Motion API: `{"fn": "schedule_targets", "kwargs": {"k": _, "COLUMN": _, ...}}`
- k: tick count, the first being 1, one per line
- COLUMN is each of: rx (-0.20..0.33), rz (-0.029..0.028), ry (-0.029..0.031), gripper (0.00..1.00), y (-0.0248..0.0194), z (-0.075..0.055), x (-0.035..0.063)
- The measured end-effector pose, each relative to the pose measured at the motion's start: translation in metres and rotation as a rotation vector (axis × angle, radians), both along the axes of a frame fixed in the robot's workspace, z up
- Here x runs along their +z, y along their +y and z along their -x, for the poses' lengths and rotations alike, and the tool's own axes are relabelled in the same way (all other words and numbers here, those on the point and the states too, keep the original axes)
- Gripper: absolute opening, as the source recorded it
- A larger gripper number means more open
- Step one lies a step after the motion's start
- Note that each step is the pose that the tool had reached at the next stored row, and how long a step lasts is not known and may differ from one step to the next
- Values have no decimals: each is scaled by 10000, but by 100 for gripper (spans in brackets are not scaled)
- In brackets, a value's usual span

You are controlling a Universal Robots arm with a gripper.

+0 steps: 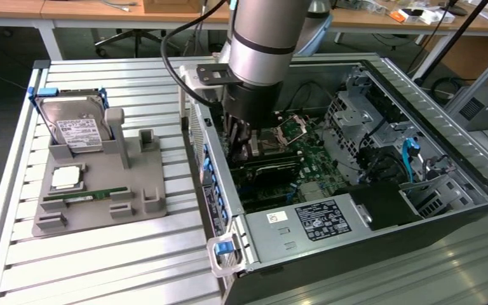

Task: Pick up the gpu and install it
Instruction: 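Press down on the gpu until it lock into place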

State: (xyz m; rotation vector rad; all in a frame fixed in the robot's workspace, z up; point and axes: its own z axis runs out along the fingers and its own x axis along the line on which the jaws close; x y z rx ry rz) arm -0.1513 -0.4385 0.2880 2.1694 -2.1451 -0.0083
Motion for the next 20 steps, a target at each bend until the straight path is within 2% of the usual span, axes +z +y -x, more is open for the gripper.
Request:
{"fn": "schedule_targets", "kwargs": {"k": 4, "rx": 1, "rz": 1, "ry": 140, "gripper": 11, "y": 0, "z": -199, "x": -38}}
{"fn": "schedule_targets", "kwargs": {"k": 8, "rx": 0, "rz": -1, "ry": 187, "gripper": 11, "y": 0, "z": -240, "x": -74}}
{"fn": "schedule_targets", "kwargs": {"k": 13, "rx": 0, "rz": 16, "ry": 259, "gripper": 11, "y": -1, "z": -240, "x": -191}}
{"fn": "schedule_targets", "kwargs": {"k": 18, "rx": 1, "rz": 7, "ry": 268, "gripper": 11, "y": -1, "z": -241, "x": -227}}
{"fn": "schedule_targets", "kwargs": {"k": 20, "rx": 0, "rz": -2, "ry": 257, "gripper": 11, "y": 3, "z": -242, "x": -188}}
